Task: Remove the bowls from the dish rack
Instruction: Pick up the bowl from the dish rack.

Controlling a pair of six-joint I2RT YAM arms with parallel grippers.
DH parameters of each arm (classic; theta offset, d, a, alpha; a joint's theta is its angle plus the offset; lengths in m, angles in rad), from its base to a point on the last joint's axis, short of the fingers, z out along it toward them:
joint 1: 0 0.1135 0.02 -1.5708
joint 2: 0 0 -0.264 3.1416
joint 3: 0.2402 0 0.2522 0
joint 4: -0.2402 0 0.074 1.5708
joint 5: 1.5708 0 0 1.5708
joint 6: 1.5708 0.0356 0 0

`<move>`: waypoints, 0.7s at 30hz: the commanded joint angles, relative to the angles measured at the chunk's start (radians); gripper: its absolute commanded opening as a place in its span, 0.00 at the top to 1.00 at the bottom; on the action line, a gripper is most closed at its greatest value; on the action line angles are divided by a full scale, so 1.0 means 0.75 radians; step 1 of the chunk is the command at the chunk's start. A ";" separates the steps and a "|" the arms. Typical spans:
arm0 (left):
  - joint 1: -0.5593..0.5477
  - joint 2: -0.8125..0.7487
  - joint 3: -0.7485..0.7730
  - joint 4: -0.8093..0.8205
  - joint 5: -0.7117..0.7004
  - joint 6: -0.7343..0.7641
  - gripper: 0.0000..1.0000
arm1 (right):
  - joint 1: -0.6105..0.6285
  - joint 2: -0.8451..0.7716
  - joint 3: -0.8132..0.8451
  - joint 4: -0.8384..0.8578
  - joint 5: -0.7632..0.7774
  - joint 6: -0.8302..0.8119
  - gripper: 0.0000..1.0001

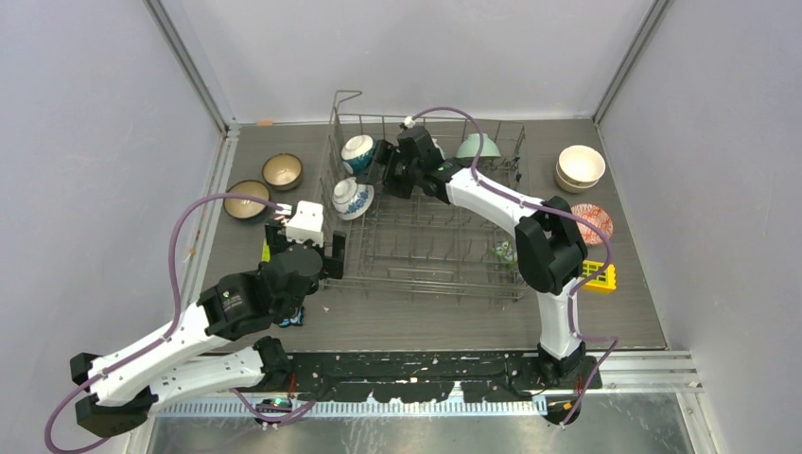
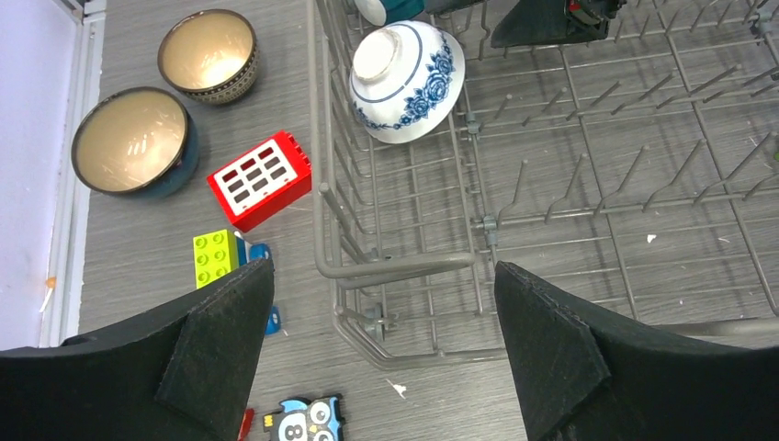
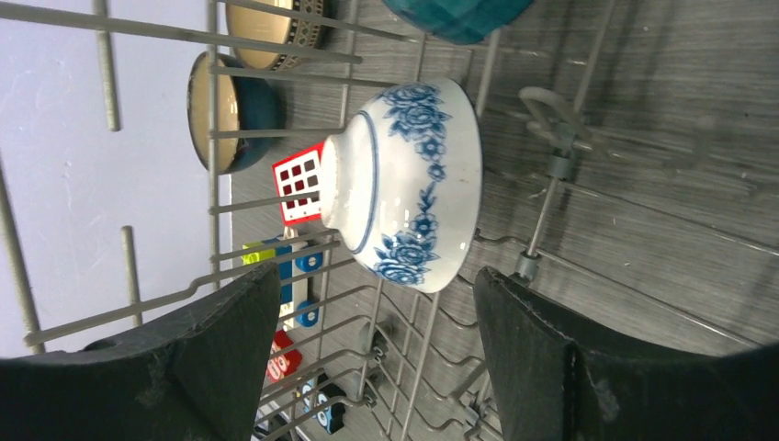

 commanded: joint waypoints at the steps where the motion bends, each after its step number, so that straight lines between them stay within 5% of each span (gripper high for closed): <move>1: 0.008 -0.001 0.002 0.027 0.005 -0.029 0.10 | -0.020 0.005 -0.031 0.131 -0.044 0.077 0.19; 21: 0.008 0.040 -0.005 0.035 0.013 -0.051 0.12 | -0.024 0.055 -0.058 0.183 -0.070 0.122 0.16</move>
